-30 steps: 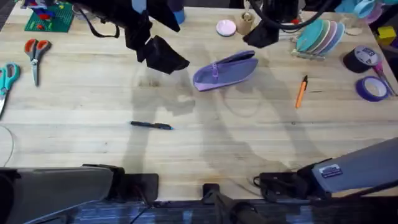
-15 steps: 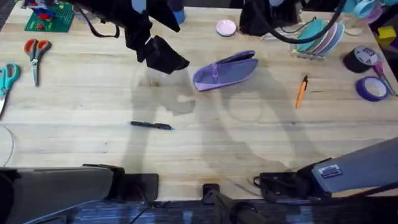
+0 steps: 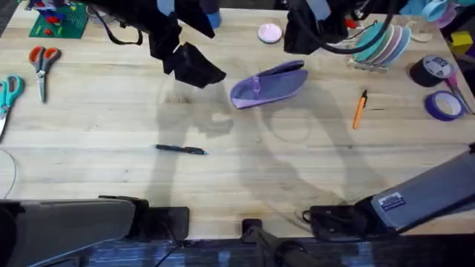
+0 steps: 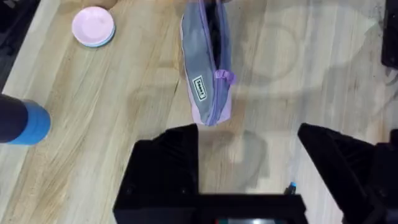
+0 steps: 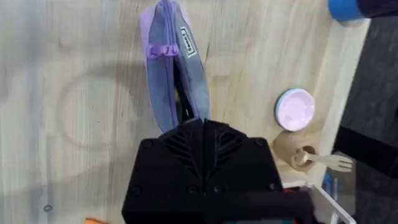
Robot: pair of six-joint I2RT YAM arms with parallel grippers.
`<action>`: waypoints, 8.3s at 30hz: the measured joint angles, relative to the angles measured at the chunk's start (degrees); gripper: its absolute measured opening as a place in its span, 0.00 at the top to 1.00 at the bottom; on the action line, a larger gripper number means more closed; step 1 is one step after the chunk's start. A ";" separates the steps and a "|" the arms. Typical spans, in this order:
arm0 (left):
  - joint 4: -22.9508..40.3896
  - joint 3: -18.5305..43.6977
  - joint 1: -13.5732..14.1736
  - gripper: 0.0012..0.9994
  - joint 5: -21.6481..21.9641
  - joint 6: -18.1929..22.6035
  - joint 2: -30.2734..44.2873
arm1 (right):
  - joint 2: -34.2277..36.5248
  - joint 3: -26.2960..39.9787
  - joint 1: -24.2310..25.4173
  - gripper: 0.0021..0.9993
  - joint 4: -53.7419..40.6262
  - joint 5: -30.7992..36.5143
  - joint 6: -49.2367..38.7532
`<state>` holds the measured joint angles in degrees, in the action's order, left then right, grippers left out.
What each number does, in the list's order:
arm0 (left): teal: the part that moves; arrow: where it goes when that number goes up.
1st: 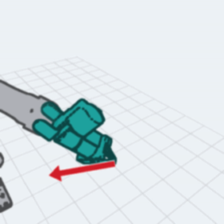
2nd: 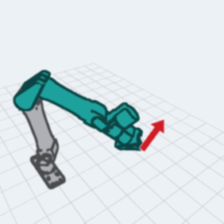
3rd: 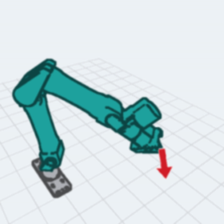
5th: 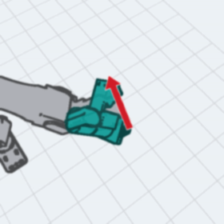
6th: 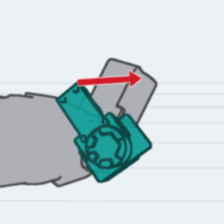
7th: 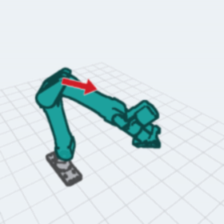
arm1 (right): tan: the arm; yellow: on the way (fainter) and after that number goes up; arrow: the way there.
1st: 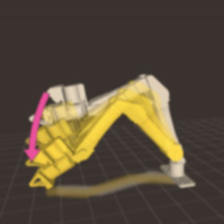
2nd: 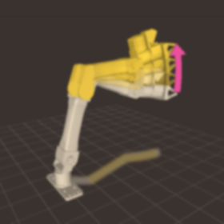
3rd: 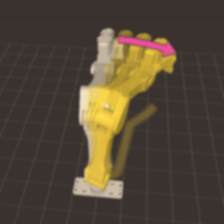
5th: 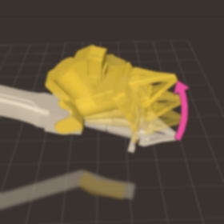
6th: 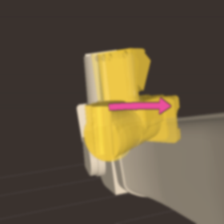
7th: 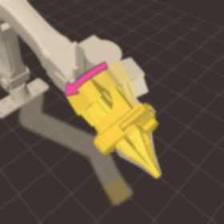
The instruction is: Unzip the bag, pick up the pens from the table one at a time and place them inside, then zip the bag closed.
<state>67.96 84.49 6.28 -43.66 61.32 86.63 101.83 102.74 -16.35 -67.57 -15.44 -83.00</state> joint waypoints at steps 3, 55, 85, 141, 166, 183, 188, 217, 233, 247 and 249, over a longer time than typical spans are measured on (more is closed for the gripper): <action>0.00 0.00 0.00 0.00 -0.01 0.00 0.00 | 1.54 0.00 -0.01 0.97 0.00 0.00 0.00; 0.00 0.00 0.00 0.01 0.00 0.00 0.00 | 17.44 0.00 -0.36 0.39 1.33 0.00 0.02; 0.00 0.00 0.00 0.01 -0.01 0.00 0.00 | 17.44 0.00 -0.41 0.00 1.93 -0.04 -0.20; -0.02 0.00 0.00 0.01 0.00 0.00 0.00 | -14.03 0.00 27.42 0.00 -10.37 15.06 81.68; 0.00 0.00 0.00 0.01 -0.01 0.00 -0.01 | -13.80 -6.67 27.42 0.00 -10.93 19.12 90.41; 0.00 0.00 0.00 0.01 0.00 0.00 0.00 | -13.69 -27.80 27.42 0.00 5.76 23.69 101.91; 0.00 0.00 0.00 0.01 0.00 0.00 -0.01 | -13.69 -32.03 27.42 0.00 10.80 24.60 103.09; 0.00 0.00 0.00 0.01 0.00 0.00 0.00 | -9.86 -45.59 30.46 0.00 29.44 25.29 105.01; 0.00 0.00 0.00 0.01 0.00 0.00 -0.02 | -6.39 -44.24 30.72 0.13 29.35 23.39 105.26; 0.00 0.00 0.00 0.01 0.00 0.00 -0.02 | -5.99 -43.71 30.79 0.94 28.70 25.81 105.54; 0.02 0.00 0.00 0.01 0.00 0.00 0.00 | -5.97 -43.63 30.83 0.96 28.63 26.06 105.39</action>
<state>67.99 84.49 6.28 -43.66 61.32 86.63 95.85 59.11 14.48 -38.94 10.62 22.39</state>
